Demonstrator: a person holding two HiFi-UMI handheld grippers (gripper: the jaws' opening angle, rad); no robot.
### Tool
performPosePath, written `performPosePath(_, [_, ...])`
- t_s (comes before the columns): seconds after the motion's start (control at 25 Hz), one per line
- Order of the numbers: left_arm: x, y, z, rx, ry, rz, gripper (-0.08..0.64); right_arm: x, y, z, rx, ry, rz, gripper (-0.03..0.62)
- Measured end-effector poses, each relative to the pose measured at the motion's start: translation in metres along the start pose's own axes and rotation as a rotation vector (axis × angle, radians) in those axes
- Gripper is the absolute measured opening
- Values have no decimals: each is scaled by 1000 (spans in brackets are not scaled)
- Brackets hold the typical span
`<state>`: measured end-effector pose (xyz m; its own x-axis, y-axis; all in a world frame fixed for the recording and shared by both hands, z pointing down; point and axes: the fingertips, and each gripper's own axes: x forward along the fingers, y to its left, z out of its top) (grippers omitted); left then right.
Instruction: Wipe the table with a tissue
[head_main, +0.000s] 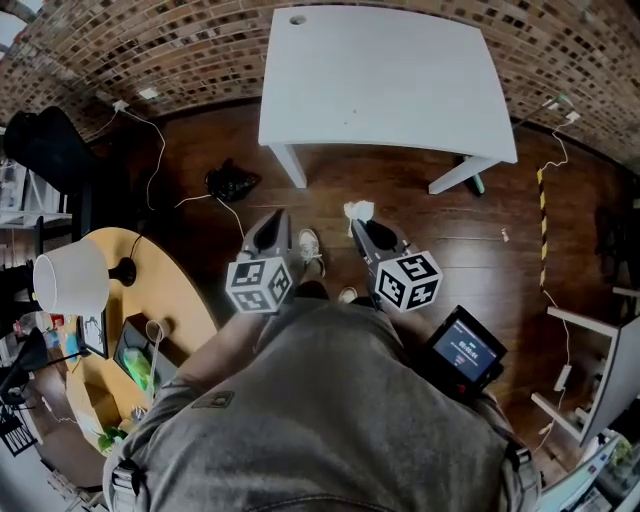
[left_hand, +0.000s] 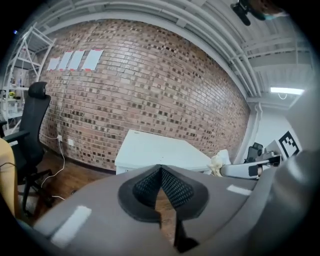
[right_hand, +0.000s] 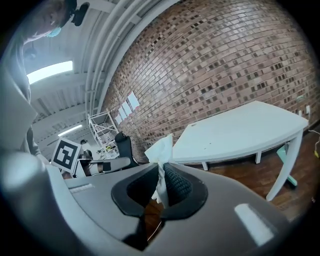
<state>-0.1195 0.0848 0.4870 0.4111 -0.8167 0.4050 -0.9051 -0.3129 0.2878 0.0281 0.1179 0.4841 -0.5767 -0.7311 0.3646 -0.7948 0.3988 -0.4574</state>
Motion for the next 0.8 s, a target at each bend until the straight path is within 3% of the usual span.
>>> performPosePath(0.4, [73, 43, 37, -5, 34, -80, 2, 75, -27, 42, 3, 17, -86, 41])
performPosePath(0.8, [107, 83, 51, -48, 65, -112, 2, 120, -42, 63, -29, 55, -169, 41])
